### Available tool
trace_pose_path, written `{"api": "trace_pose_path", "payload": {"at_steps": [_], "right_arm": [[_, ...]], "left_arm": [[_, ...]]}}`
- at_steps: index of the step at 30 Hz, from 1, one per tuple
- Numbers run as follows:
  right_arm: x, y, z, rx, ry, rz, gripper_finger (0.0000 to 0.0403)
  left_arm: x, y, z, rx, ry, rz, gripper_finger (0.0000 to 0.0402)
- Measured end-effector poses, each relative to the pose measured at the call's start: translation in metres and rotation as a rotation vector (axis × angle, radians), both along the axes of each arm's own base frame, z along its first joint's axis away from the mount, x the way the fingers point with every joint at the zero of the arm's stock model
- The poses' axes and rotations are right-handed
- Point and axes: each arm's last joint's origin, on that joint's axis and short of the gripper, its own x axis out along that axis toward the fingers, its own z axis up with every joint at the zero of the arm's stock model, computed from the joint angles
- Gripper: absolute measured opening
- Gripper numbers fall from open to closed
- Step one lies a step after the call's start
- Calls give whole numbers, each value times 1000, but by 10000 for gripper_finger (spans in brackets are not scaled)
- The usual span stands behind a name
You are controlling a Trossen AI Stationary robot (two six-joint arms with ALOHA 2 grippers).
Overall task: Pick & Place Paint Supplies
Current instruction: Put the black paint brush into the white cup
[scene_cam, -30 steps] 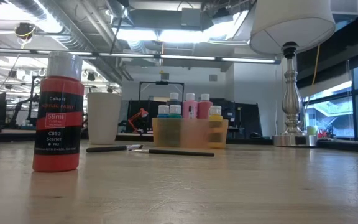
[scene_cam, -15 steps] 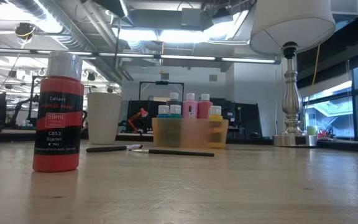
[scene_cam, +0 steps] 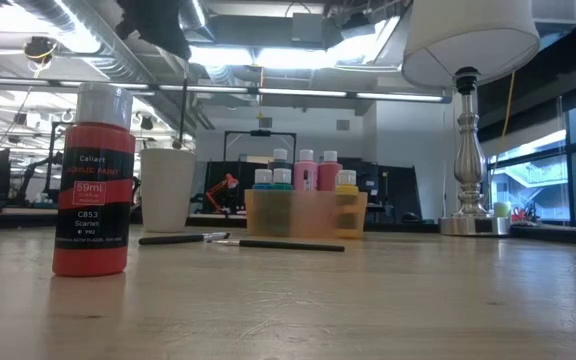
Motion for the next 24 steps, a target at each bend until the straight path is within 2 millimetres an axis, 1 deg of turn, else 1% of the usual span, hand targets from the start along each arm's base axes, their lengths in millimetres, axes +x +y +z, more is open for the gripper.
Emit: {"api": "trace_pose_path", "payload": {"at_steps": [8,16,24], "right_arm": [[6,-6,2,4,-19,-8,157],[9,-10,2,6,-28,-21,157],[11,-13,3,9,-31,-31,157]], "left_arm": [[-2,8,-14,1,45,28,2],[5,12,-42,-20,24,-4,2],[6,12,-68,-58,39,-14,2]]}}
